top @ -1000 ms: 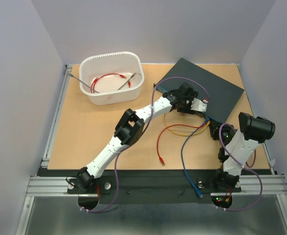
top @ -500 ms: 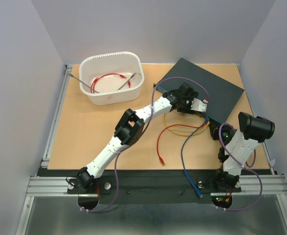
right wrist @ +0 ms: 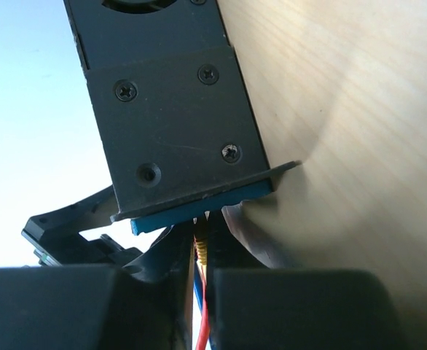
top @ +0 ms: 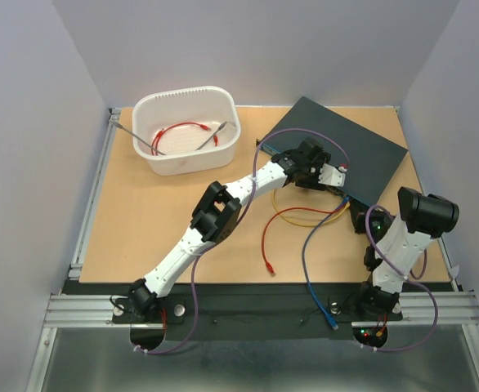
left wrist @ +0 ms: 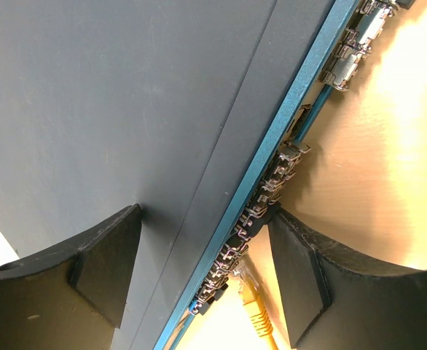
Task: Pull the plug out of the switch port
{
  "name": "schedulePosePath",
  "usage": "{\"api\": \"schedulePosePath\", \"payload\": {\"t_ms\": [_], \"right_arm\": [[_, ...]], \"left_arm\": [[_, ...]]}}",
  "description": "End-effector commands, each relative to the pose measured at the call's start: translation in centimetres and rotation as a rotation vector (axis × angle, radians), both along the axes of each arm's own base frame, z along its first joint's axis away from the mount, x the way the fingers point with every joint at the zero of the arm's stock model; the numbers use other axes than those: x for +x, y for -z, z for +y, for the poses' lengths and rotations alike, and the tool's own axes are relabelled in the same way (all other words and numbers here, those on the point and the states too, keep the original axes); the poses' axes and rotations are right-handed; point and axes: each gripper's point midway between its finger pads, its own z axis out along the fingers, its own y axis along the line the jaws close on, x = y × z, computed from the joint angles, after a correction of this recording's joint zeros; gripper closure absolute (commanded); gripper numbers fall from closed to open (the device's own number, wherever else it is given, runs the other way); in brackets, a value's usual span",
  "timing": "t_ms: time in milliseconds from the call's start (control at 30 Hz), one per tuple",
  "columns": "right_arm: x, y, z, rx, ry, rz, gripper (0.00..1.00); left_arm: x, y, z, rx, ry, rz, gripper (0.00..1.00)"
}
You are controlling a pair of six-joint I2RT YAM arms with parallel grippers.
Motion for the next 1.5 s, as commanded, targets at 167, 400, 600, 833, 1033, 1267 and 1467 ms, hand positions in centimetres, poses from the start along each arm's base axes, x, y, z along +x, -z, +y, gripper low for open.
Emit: {"api": "schedulePosePath", "payload": {"t_ms": [167, 400, 600, 833, 1033, 1267, 1467], "right_arm": [[-0.9, -2.5, -0.4, -0.132, 0.011, -0.094, 1.00], [-2.3, -2.0, 0.3, -0.168, -0.028, -0.019, 1.00], [-4.0, -1.1, 1.2, -0.172, -0.069, 0.052, 0.99], [-4.0, 0.0, 2.4, -0.112, -0.142, 0.099, 1.00], [-5.0, 1.4, 3.1, -0.115, -0.181, 0.141, 1.00], [-6.7, 1.4, 5.3, -0.066, -0.255, 0.149, 1.00], [-8.0, 1.7, 5.8, -0.099, -0.279, 0.197, 1.00]], "left_arm": [[2.7, -7.7, -3.1, -0.240, -0.008, -0.178, 0.22], [2.8, -8.3, -3.2, -0.259, -0.018, -0.185, 0.22], [2.7, -8.6, -3.3, -0.264, -0.018, -0.189, 0.22], [2.0, -7.9, -4.0, -0.259, 0.003, -0.190, 0.22], [2.4, -8.0, -4.8, -0.313, -0.023, -0.214, 0.22], [3.8, -9.5, -5.1, -0.411, -0.097, -0.244, 0.22], [4.9, -10.3, -4.3, -0.432, -0.141, -0.262, 0.22]]}}
